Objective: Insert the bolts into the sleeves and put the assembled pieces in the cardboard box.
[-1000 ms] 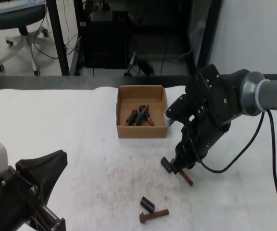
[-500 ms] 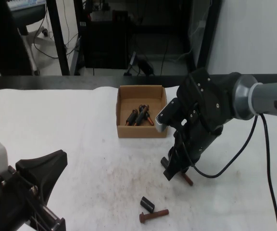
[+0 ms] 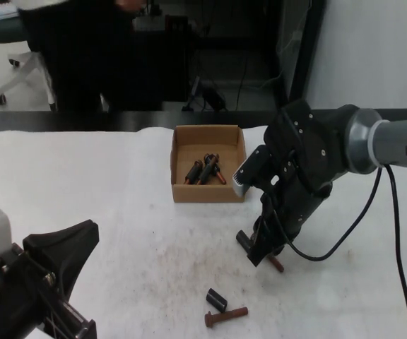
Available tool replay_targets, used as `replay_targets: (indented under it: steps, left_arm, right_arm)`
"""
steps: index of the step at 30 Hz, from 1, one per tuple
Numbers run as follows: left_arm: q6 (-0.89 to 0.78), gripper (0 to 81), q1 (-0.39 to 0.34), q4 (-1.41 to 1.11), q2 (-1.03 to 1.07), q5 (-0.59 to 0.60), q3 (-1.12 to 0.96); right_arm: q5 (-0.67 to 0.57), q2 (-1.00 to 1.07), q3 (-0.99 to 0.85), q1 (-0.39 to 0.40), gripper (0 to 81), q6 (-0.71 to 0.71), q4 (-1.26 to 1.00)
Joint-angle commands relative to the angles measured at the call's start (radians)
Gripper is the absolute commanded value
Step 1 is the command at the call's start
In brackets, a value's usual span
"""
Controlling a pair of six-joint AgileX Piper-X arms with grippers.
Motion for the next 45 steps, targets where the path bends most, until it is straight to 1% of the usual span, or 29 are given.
replay_targets:
  steps: [1, 7, 13, 17, 19, 21, 25, 28, 31, 32, 40, 43, 45]
  left_arm:
    - [0.0, 0.3, 0.0, -0.002, -0.006, -0.006, -0.001]
    - [0.0, 0.3, 0.0, -0.002, -0.006, -0.006, -0.001]
    - [0.0, 0.3, 0.0, -0.002, -0.006, -0.006, -0.001]
    - [0.0, 0.3, 0.0, -0.002, -0.006, -0.006, -0.001]
    - [0.0, 0.3, 0.0, -0.002, -0.006, -0.006, -0.001]
    - [0.0, 0.3, 0.0, -0.002, -0.006, -0.006, -0.001]
    - [0.0, 0.3, 0.0, -0.002, -0.006, -0.006, -0.001]
    - [0.0, 0.3, 0.0, -0.002, -0.006, -0.006, -0.001]
    - [0.0, 0.3, 0.0, -0.002, -0.006, -0.006, -0.001]
    - [0.0, 0.3, 0.0, -0.002, -0.006, -0.006, -0.001]
    - [0.0, 0.3, 0.0, -0.002, -0.006, -0.001, -0.001]
    - [-0.041, 0.3, 0.0, -0.002, -0.006, 0.021, -0.005]
    - [-0.086, 0.3, 0.0, 0.0, -0.006, 0.056, -0.016]
  right_arm:
    - [0.002, -0.003, -0.008, -0.004, 33.8, -0.021, 0.0]
    - [0.002, 0.035, -0.008, -0.007, 33.8, -0.021, -0.021]
    - [0.002, 0.109, -0.008, -0.001, 33.8, -0.021, 0.011]
    - [0.049, 0.111, -0.008, 0.004, 33.8, -0.021, -0.003]
    - [0.052, 0.111, -0.008, 0.004, 33.7, -0.021, -0.014]
    - [0.052, 0.111, -0.008, 0.004, 31.8, -0.021, -0.023]
    - [0.052, 0.111, -0.008, 0.004, 21.6, -0.021, -0.03]
    - [0.052, 0.111, -0.008, 0.004, 16.2, -0.021, -0.035]
    - [0.052, 0.111, -0.008, 0.004, 6.0, -0.021, -0.035]
    - [0.052, 0.111, -0.008, 0.004, 0.3, -0.021, -0.032]
    - [0.052, 0.099, -0.008, 0.004, 0.8, -0.009, 0.04]
    - [0.052, 0.072, -0.008, -0.004, 0.8, -0.002, 0.084]
    - [0.045, 0.041, -0.008, -0.015, 0.8, 0.016, 0.113]
